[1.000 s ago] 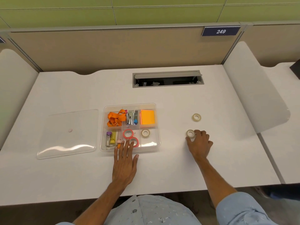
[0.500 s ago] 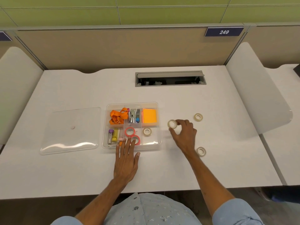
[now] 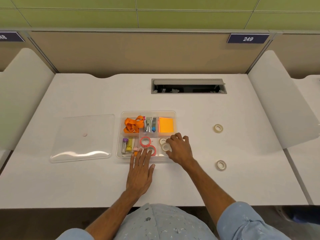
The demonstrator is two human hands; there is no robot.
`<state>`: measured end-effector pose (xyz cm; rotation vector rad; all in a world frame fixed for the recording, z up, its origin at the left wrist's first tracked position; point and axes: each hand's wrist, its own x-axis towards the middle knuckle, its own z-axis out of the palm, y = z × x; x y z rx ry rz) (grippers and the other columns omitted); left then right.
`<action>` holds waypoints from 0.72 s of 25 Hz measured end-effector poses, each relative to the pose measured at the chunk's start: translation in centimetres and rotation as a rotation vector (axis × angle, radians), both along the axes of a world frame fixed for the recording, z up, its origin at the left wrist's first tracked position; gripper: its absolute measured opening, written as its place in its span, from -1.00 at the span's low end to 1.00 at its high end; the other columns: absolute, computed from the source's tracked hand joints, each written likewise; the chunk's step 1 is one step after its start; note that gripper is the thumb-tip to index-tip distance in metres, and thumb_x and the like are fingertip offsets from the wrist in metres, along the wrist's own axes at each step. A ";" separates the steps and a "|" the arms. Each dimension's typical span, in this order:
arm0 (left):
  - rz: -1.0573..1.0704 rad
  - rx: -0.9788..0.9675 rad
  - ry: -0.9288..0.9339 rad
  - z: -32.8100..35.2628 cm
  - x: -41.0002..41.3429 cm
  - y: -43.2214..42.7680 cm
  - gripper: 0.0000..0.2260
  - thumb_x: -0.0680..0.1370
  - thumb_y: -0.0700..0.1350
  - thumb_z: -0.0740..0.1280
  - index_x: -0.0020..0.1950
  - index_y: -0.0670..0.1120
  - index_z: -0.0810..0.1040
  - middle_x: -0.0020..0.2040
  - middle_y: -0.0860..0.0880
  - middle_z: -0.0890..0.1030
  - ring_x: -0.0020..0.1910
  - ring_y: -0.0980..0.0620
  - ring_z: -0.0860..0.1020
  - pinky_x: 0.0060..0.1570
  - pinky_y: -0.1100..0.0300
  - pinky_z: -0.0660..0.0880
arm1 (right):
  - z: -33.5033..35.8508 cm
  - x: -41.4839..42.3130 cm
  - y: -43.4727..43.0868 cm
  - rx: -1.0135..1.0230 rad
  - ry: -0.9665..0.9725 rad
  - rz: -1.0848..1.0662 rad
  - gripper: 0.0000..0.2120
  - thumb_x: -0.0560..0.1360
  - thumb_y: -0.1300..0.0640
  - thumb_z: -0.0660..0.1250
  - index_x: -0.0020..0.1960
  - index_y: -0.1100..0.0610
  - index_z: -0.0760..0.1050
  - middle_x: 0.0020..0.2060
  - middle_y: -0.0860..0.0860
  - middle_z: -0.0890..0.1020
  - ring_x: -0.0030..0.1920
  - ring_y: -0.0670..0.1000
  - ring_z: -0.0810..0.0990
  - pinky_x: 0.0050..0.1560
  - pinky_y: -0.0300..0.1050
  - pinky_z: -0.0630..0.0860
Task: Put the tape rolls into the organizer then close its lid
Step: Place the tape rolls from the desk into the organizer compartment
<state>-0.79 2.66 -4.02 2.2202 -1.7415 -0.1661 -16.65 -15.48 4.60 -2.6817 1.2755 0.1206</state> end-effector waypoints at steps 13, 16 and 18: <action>-0.010 -0.008 0.000 0.2 0.2 0.0 -0.40 0.76 0.18 0.16 0.78 0.02 0.19 0.78 -0.05 0.20 0.78 -0.11 0.10 0.76 -0.12 -0.20 | -0.2 -0.6 -1.0 0.122 -0.228 -0.107 -0.77 0.55 0.14 0.43 0.18 -0.02 0.68 0.16 -0.06 0.71 0.36 0.03 0.46 0.37 0.15 0.29; -0.001 -0.022 -0.002 0.3 0.1 0.0 -0.41 0.77 0.17 0.13 0.78 0.00 0.21 0.77 -0.07 0.23 0.78 -0.12 0.11 0.76 -0.18 -0.11 | -0.1 -2.4 -0.9 0.039 -0.431 -0.236 -0.81 0.56 0.22 0.40 0.08 -0.01 0.70 0.03 -0.07 0.73 0.23 0.02 0.54 0.23 0.06 0.37; 0.007 -0.044 -0.009 0.5 -0.1 0.0 -0.42 0.77 0.14 0.14 0.77 -0.02 0.22 0.76 -0.09 0.25 0.78 -0.13 0.13 0.76 -0.22 -0.05 | 0.0 -4.2 -0.9 0.012 -0.545 -0.366 -0.77 0.55 0.25 0.38 0.05 -0.04 0.68 -0.02 -0.13 0.72 0.16 -0.02 0.54 0.14 -0.02 0.35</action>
